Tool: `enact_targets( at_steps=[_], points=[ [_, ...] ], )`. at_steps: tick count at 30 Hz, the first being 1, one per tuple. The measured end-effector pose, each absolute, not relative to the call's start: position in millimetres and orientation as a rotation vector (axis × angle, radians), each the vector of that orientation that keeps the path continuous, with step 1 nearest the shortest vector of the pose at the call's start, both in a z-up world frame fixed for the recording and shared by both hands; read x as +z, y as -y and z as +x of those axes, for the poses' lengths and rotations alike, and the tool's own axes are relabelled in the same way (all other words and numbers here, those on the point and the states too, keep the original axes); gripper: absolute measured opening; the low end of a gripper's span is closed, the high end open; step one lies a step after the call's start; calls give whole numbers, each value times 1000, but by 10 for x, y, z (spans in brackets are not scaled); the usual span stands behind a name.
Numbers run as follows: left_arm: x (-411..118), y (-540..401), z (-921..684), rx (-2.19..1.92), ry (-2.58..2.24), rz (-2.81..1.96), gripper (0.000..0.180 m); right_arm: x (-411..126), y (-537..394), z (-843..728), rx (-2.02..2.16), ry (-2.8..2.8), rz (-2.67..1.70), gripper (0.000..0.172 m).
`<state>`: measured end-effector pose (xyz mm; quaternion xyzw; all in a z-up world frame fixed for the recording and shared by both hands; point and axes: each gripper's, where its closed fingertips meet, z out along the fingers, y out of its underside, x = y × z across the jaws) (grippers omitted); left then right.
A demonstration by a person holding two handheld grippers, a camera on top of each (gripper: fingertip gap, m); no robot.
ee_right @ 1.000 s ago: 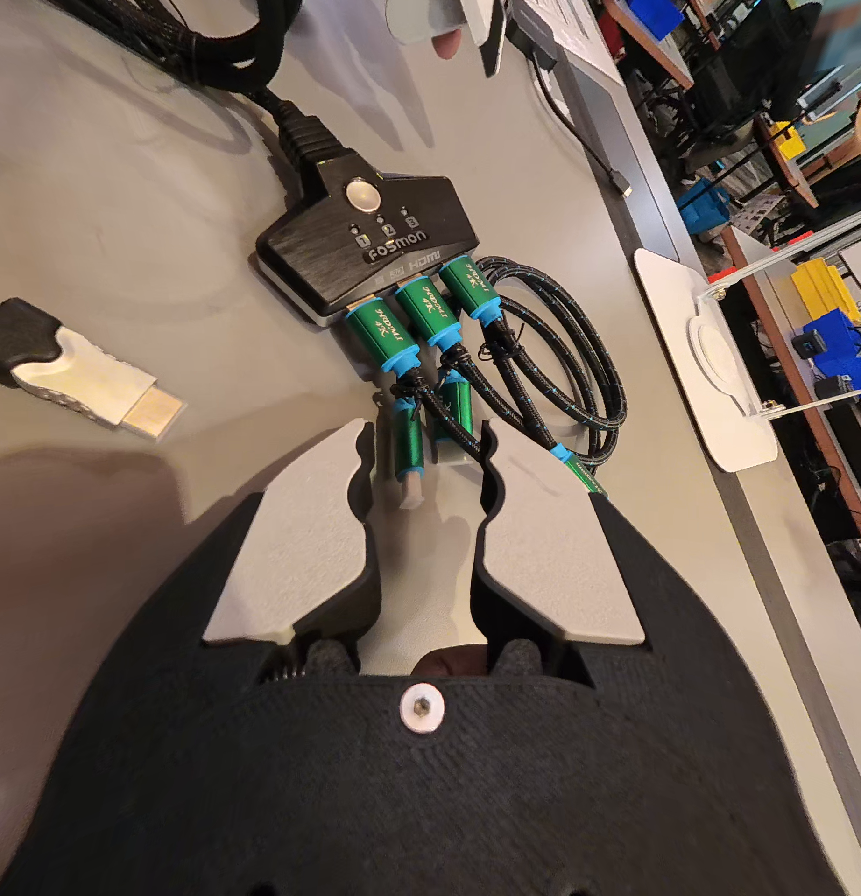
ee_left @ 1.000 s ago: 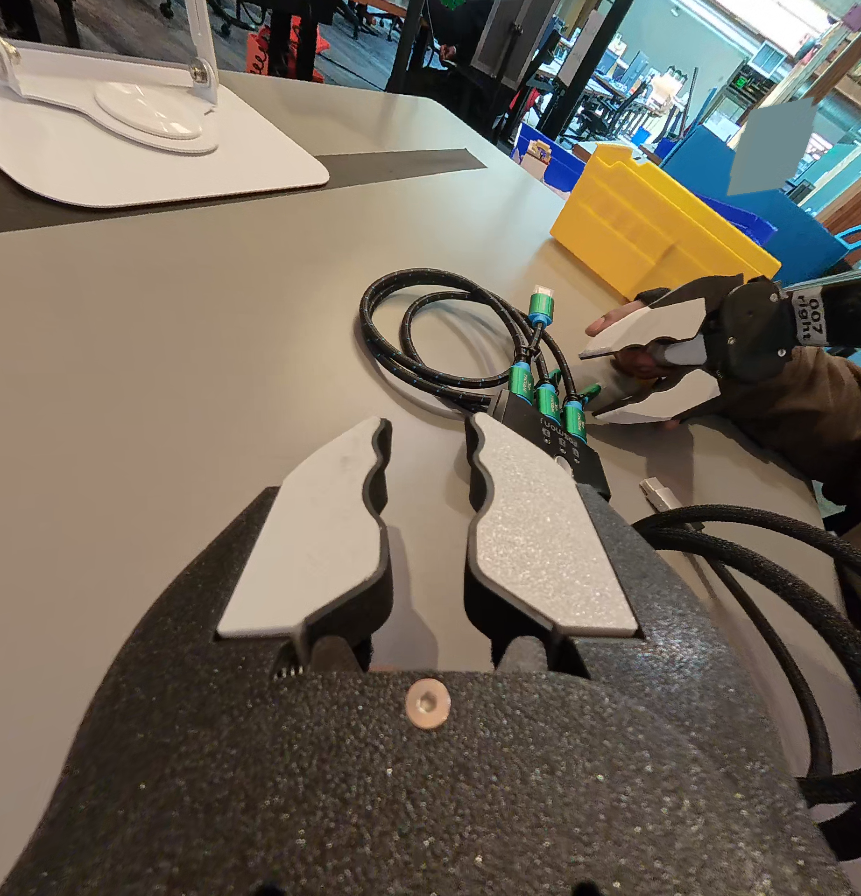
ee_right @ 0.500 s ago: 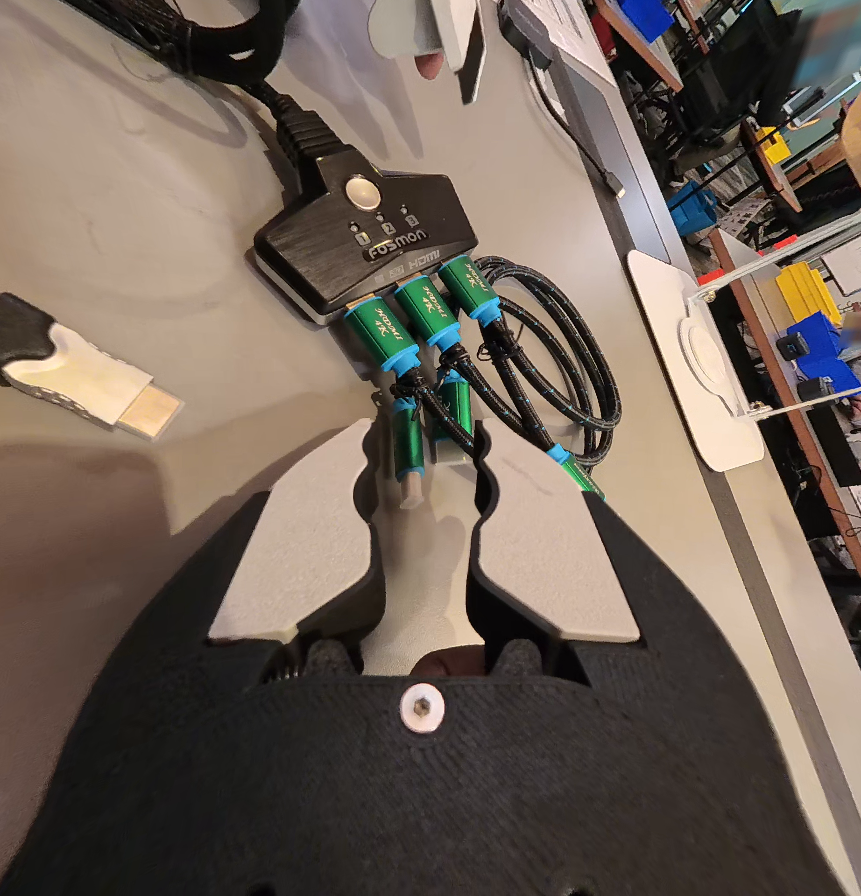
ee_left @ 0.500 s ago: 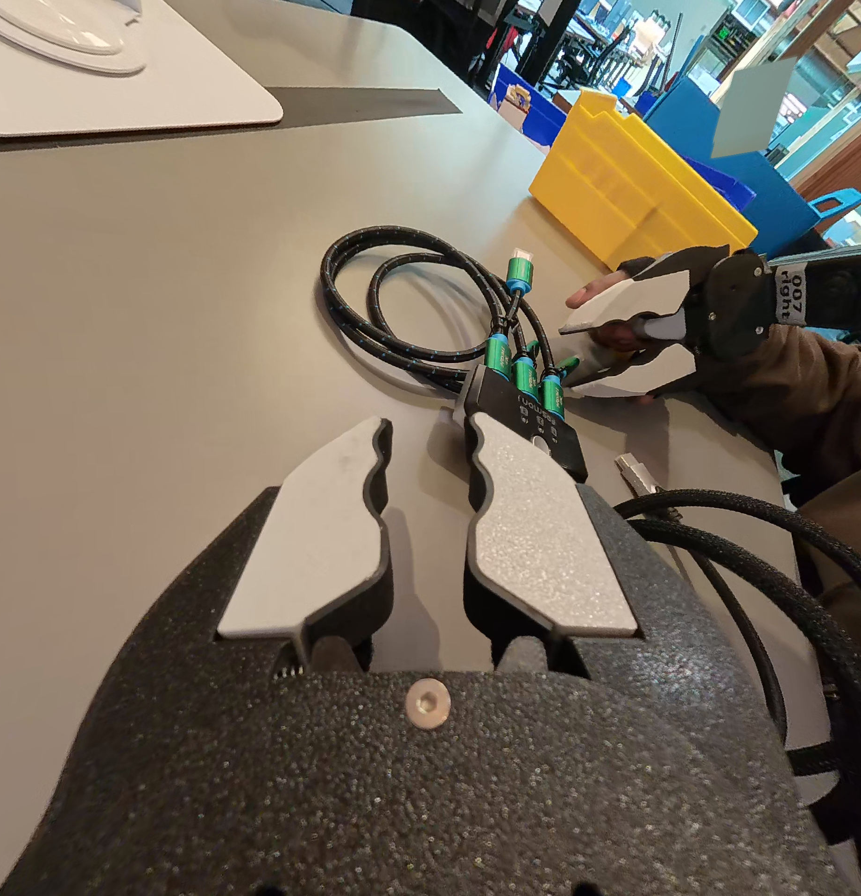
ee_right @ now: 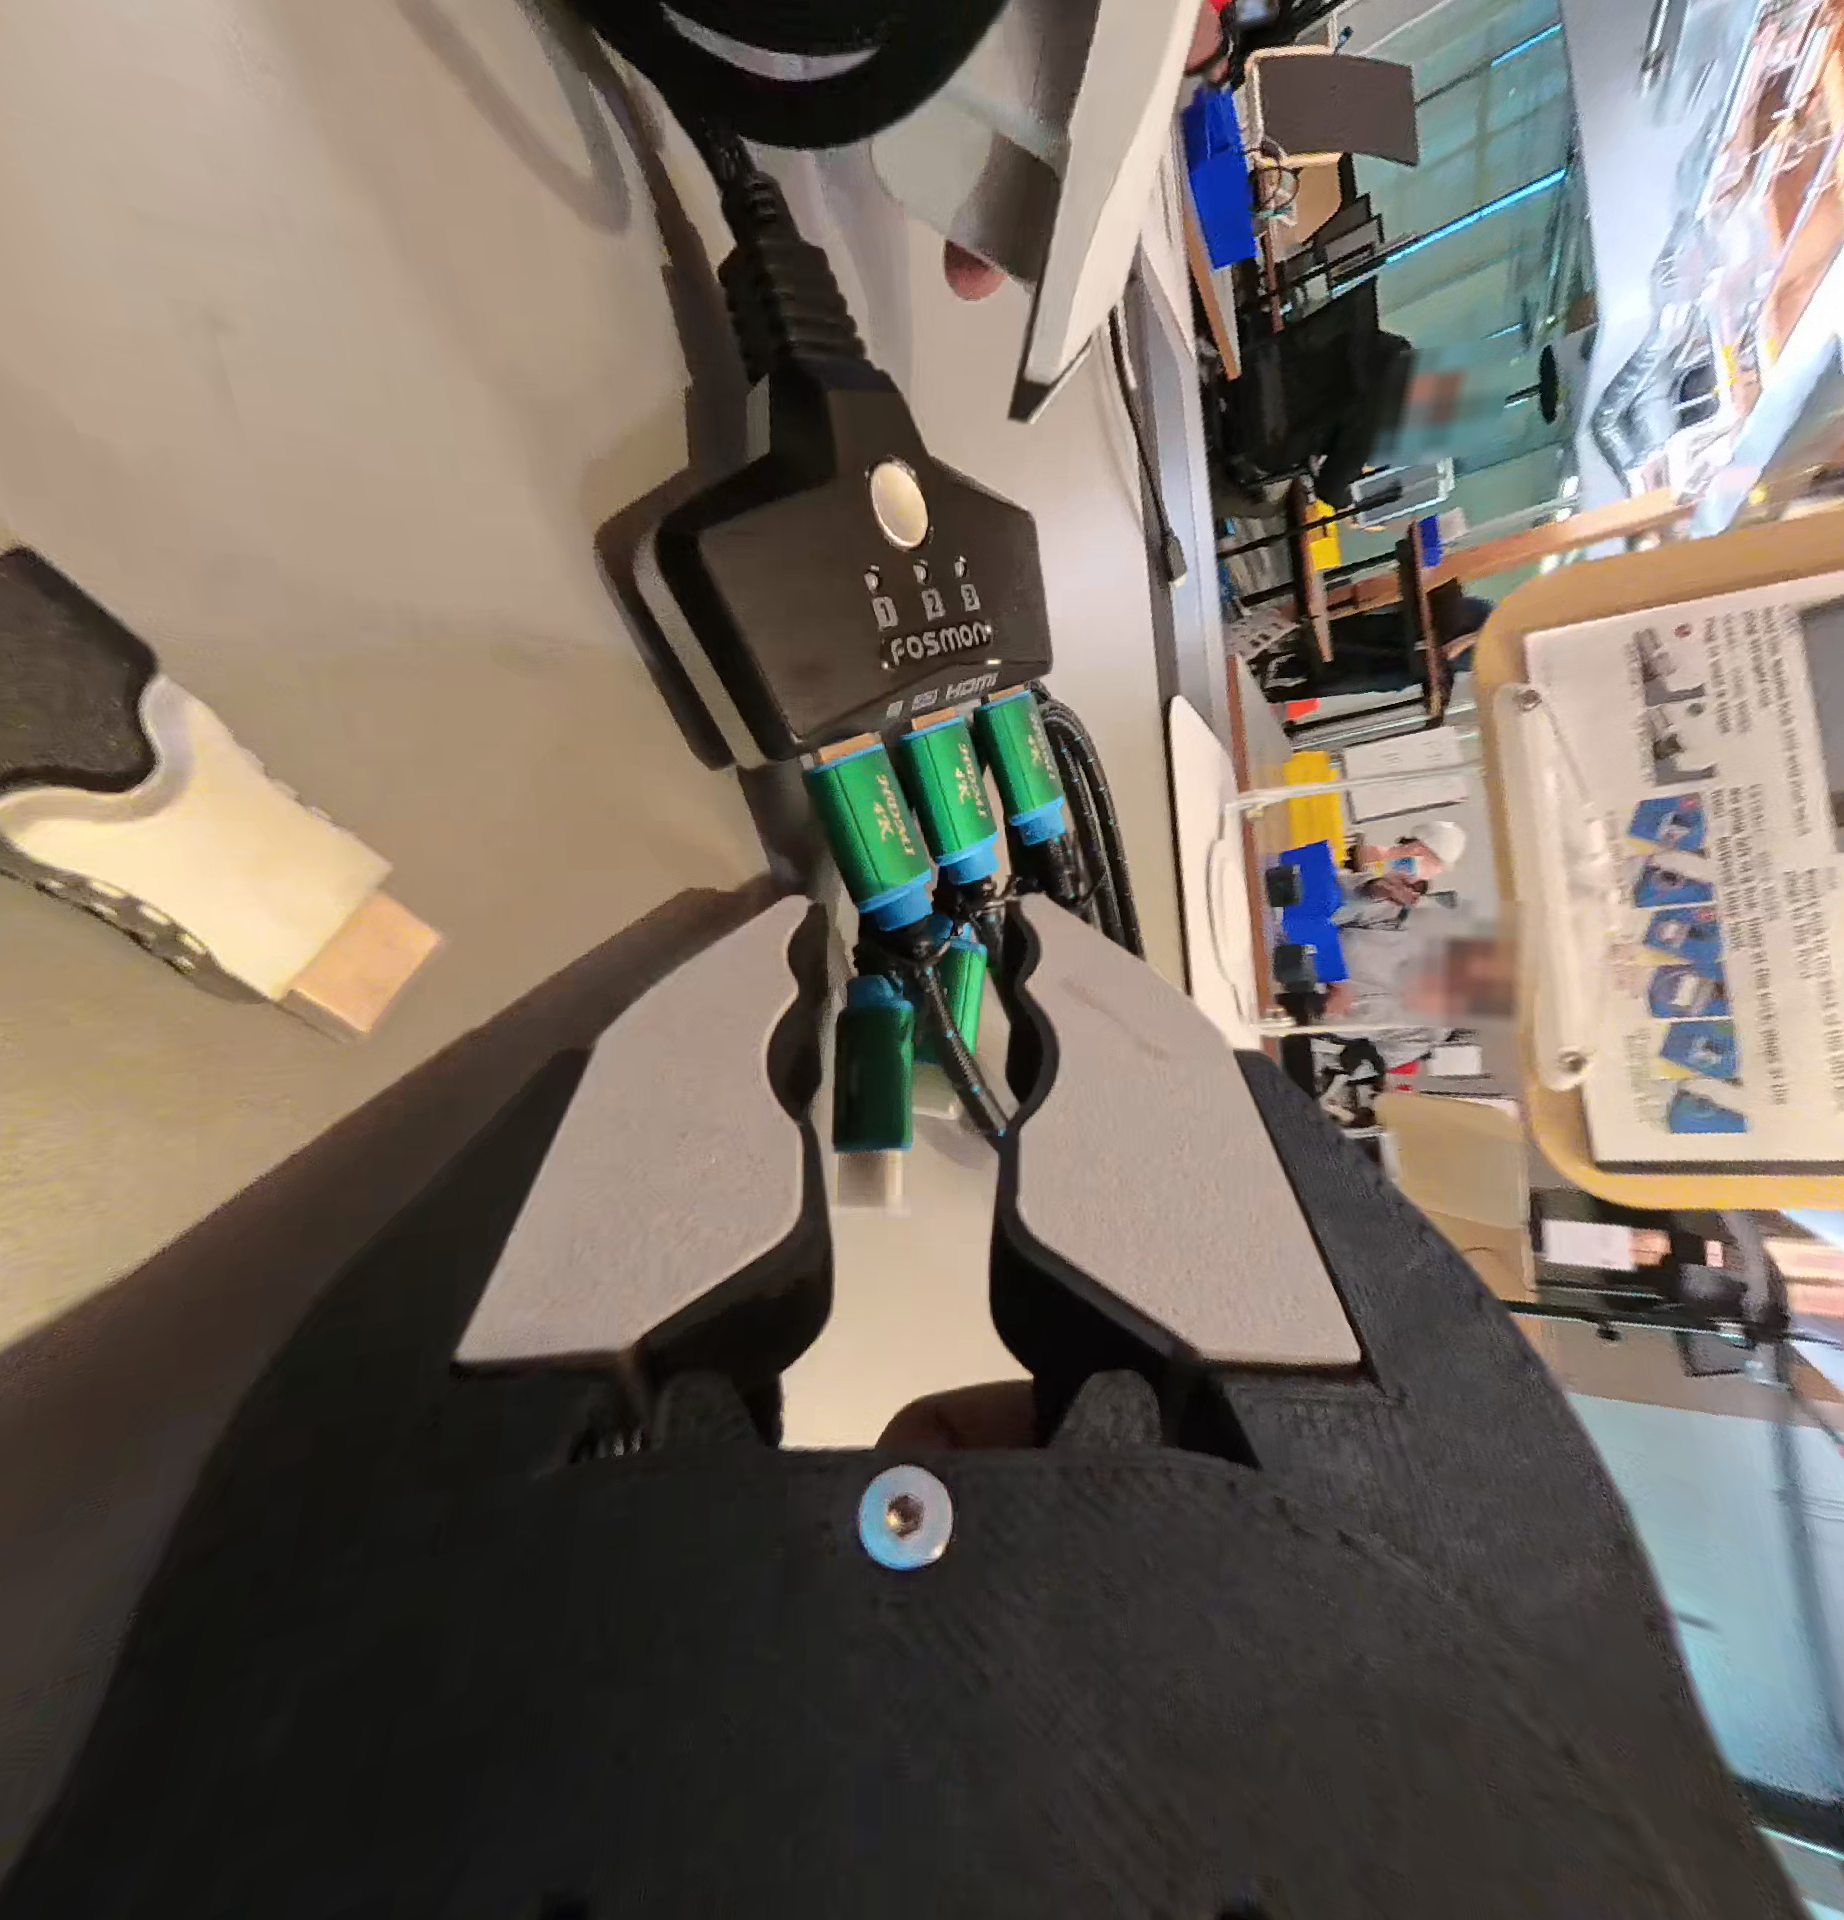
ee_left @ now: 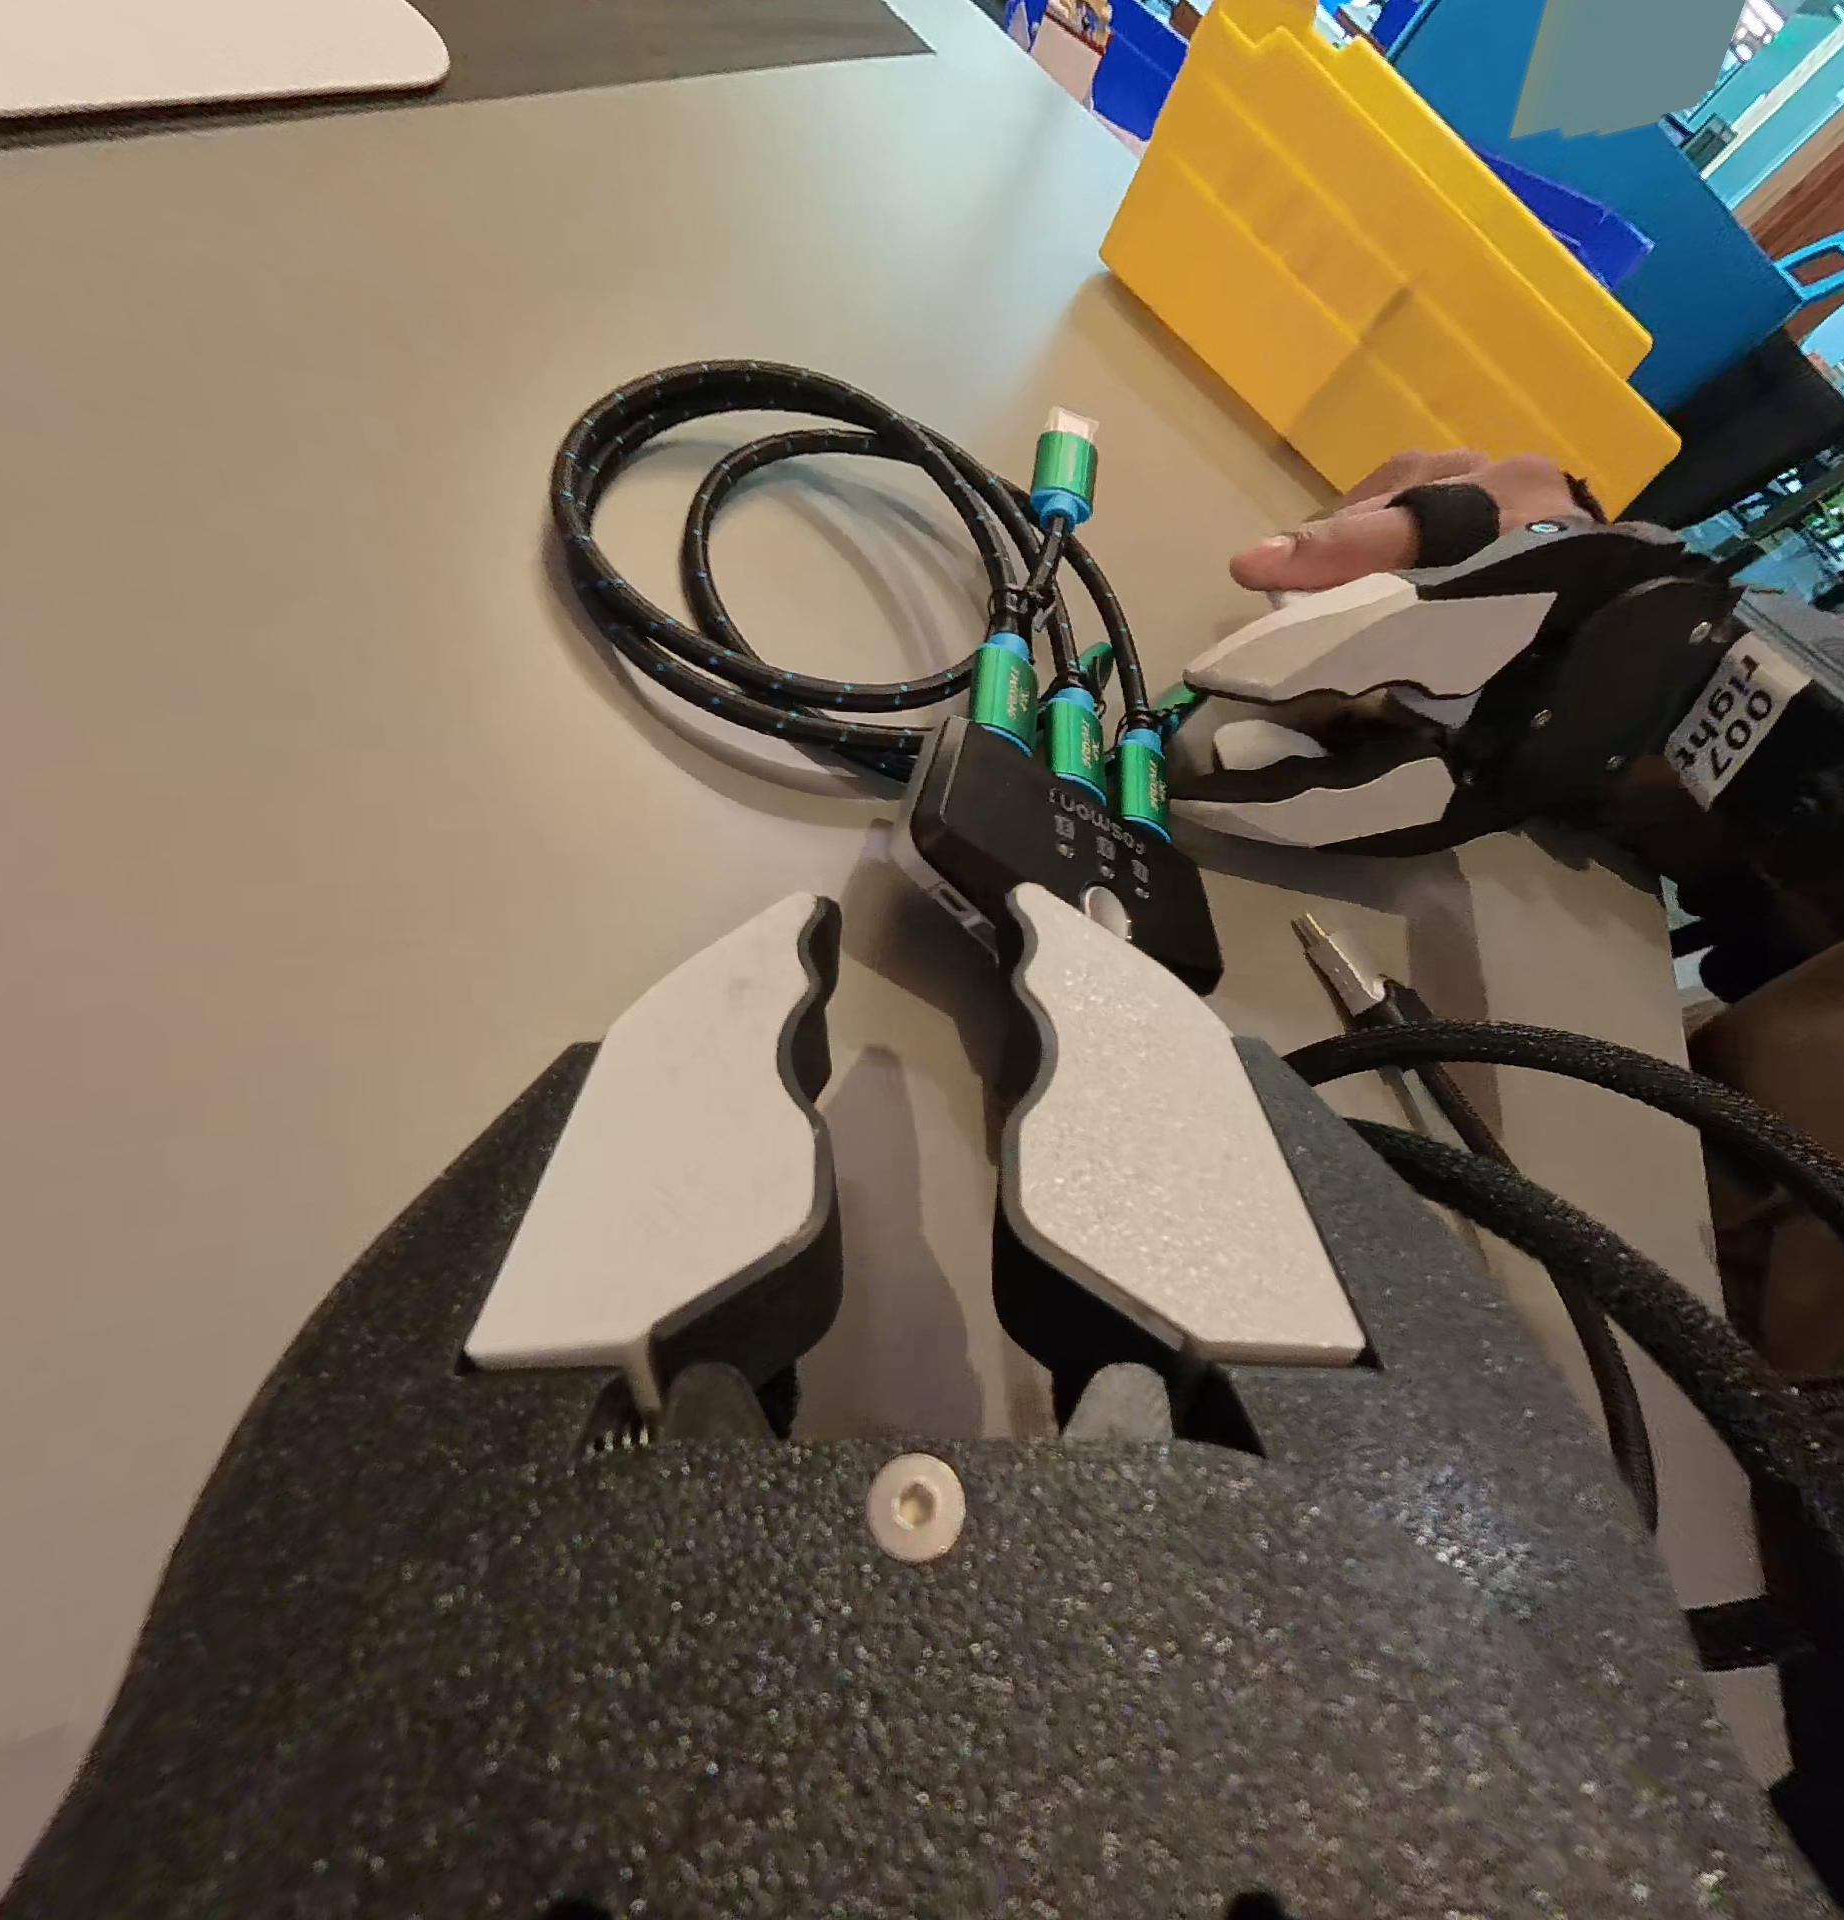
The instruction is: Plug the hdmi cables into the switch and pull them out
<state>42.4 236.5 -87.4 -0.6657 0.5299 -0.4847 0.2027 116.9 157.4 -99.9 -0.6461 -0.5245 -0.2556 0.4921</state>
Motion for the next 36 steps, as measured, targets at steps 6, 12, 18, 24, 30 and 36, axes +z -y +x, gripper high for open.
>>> enact_targets(
  at_steps=[6, 12, 18, 24, 30, 36],
  points=[
    [-933, -2199, 466, -1352, -1547, -1878, 30, -1034, -1667, 1166, -722, 1343, -1583, 27],
    [-990, -2103, 471, -1317, -1616, -1883, 30, -1141, -1767, 1148, -742, 1471, -1606, 17],
    [-1001, -2123, 471, -1279, -1606, -1885, 31, -1125, -1905, 1138, -875, 1519, -1552, 18],
    [-1001, -2163, 468, -1289, -1572, -1910, 32, -1081, -2009, 1111, -976, 1529, -1484, 25],
    [-1019, -2160, 466, -1265, -1579, -1916, 37, -1110, -2080, 1093, -1014, 1560, -1433, 15],
    [-934, -2149, 450, -1416, -1538, -1909, 38, -1002, -2037, 1087, -1040, 1513, -1359, 14]
  ],
)
